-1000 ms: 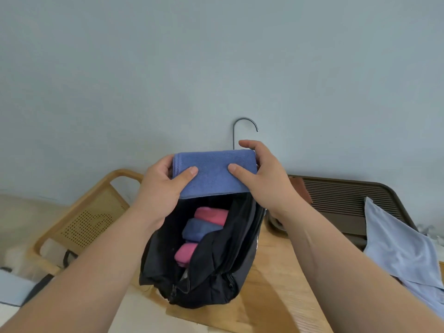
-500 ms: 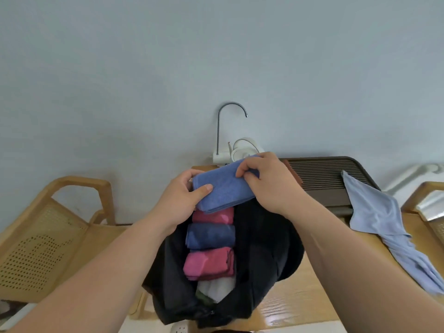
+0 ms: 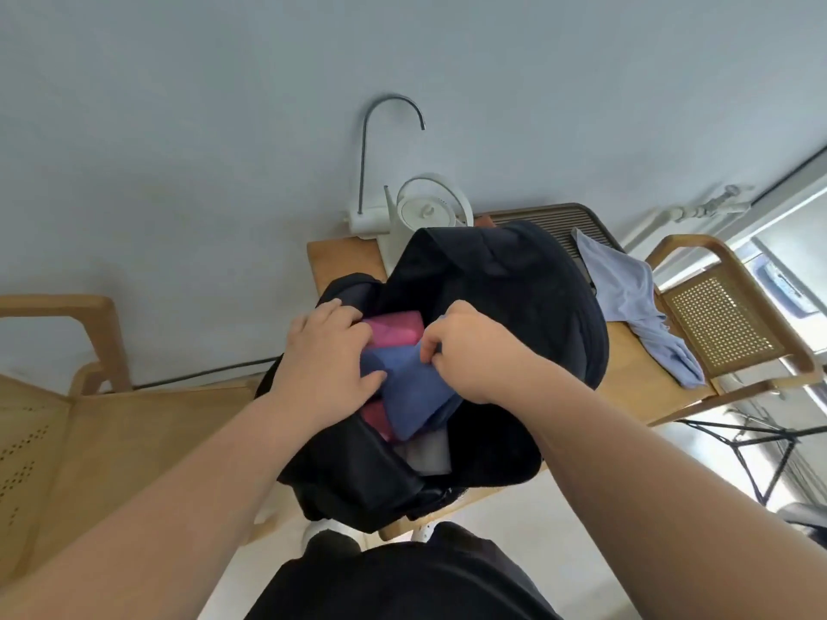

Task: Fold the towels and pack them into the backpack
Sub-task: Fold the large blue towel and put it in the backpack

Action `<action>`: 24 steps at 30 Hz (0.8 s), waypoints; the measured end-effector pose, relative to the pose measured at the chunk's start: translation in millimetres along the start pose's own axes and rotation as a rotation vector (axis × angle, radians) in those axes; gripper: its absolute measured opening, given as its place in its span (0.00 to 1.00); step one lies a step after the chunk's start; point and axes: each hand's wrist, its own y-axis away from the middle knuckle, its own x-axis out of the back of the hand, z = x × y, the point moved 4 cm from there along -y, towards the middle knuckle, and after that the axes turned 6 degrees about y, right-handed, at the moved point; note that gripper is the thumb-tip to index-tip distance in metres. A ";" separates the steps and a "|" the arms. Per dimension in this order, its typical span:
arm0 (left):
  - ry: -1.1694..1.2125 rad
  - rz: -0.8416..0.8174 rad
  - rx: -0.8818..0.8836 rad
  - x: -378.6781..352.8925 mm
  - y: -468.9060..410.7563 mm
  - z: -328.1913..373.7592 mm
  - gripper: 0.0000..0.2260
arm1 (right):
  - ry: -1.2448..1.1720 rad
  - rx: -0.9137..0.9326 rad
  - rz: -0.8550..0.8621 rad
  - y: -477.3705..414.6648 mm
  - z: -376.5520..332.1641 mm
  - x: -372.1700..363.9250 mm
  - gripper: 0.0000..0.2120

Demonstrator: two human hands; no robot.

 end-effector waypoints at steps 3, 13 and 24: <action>-0.024 -0.094 -0.031 -11.8 26.4 -2.5 0.16 | 0.067 -0.018 -0.123 -5.6 -15.0 -31.3 0.15; 0.034 -0.009 -0.036 -41.6 85.9 -27.1 0.20 | -0.739 -0.254 -0.180 -12.7 4.1 -97.8 0.11; 0.066 0.068 -0.065 -51.3 96.0 -25.3 0.19 | -0.001 -0.045 -0.353 -10.5 16.9 -159.4 0.14</action>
